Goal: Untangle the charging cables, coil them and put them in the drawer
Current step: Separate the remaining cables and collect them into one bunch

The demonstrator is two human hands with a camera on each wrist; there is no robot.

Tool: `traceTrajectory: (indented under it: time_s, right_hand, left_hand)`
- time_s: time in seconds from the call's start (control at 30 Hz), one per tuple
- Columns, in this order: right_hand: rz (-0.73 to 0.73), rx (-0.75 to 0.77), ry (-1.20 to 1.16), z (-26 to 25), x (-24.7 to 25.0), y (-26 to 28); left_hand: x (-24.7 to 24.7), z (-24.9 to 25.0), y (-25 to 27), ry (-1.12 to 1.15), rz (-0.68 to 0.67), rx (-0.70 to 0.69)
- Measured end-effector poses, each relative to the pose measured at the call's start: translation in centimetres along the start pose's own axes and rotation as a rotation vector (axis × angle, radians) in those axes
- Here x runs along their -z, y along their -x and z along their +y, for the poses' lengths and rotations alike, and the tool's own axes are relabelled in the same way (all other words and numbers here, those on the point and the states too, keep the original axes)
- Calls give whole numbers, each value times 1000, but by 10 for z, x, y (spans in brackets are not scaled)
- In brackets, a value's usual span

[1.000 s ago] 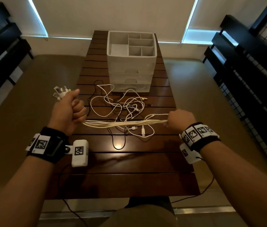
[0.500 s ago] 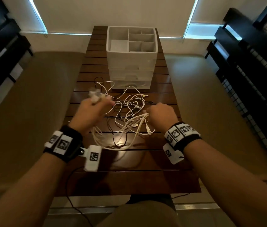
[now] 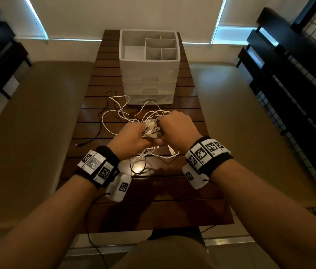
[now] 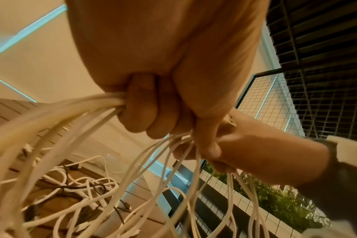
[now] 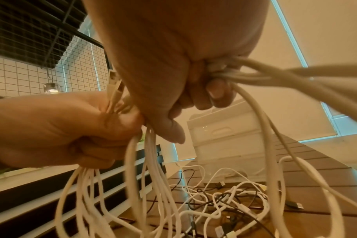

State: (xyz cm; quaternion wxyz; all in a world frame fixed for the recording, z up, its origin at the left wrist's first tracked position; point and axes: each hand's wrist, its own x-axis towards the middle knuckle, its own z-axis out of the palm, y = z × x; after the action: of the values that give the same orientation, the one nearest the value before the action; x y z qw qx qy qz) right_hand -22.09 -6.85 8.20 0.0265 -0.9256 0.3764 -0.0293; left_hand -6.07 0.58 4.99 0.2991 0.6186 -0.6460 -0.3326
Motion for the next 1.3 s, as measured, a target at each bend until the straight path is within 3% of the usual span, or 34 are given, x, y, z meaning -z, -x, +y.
traceTrajectory:
  time_s: [0.27,0.43,0.53,0.67,0.9,1.07,1.17,1.3]
  right_hand:
    - [-7,64,-112,-3,-5,0]
    - [-110,52,-306,8,-5,0]
    - [-102,-114,-30,34,-6,-2]
    - [122,-372,112,62,3,-3]
    - [-19,-489,219,80,-6,16]
    - [216,-487,262,83,-2,15]
    - [57,-428,399,85,-10,16]
    - [-478,-367,294,82,-27,29]
  left_hand:
    - [14,-14,3,-230,75,-136]
    - [25,-19,10,-242,87,-96]
    - [31,-22,15,-220,96,-85]
    - [28,-13,20,-188,73,-80]
    - [24,-22,21,-140,62,15]
    - [22,-13,22,-73,78,31]
    - [23,-15,21,-49,43,60]
    - [-4,-31,23,-121,-160,136]
